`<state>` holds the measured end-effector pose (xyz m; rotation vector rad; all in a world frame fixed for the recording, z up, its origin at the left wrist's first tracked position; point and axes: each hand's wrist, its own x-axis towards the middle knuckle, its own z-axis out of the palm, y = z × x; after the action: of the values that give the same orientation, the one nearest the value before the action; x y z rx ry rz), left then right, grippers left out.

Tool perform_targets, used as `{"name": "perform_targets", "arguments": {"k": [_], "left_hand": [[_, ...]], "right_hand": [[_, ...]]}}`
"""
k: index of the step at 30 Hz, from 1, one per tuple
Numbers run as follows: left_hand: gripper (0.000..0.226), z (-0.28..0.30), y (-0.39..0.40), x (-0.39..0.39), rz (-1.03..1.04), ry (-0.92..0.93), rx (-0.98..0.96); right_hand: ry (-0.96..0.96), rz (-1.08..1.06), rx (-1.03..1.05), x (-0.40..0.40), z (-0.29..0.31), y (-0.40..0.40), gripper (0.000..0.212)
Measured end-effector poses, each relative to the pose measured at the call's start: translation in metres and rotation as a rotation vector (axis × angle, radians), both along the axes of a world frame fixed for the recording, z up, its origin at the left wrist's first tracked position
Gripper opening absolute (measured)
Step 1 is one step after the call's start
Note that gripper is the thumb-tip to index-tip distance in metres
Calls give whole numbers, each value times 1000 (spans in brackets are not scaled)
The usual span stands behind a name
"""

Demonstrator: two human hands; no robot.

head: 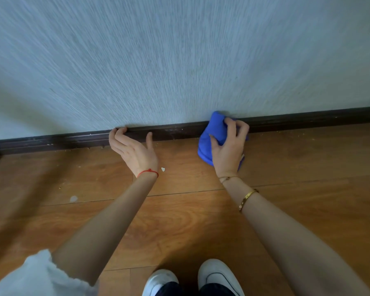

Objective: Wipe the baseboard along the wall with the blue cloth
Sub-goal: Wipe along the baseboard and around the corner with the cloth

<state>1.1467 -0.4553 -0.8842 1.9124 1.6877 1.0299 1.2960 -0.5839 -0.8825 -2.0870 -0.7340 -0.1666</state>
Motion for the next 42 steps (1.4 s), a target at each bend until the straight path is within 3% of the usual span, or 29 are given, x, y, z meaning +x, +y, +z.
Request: {"name": "perform_targets", "arguments": {"k": [6,14,19,24,30,37,42], "left_hand": [[57,3,-5,-5,-63,-10,-6],[49,-18,-43,-19,-696,344,223],[60,-39,-61,-16,-896,487,79],[59,-46,-63,-17,-894,543,91],[62,-47,-62,-19,-891,497,79],[62,-46,-62,-20,-891,476,77],[62,-48,-61,-20,-894,489,71]], "right_hand": [[34,-69,68,17,-1,-14,44],[-7,-26,23,13,-3,-14,47],[23,-55,47,23,-8,-22,46],[20,-179,47,35,-10,-35,46],[5,-72,10,0,-20,-11,46],[55,-237,106,21,-22,-25,46],[67,-160,60,9,-26,-14,52]]}}
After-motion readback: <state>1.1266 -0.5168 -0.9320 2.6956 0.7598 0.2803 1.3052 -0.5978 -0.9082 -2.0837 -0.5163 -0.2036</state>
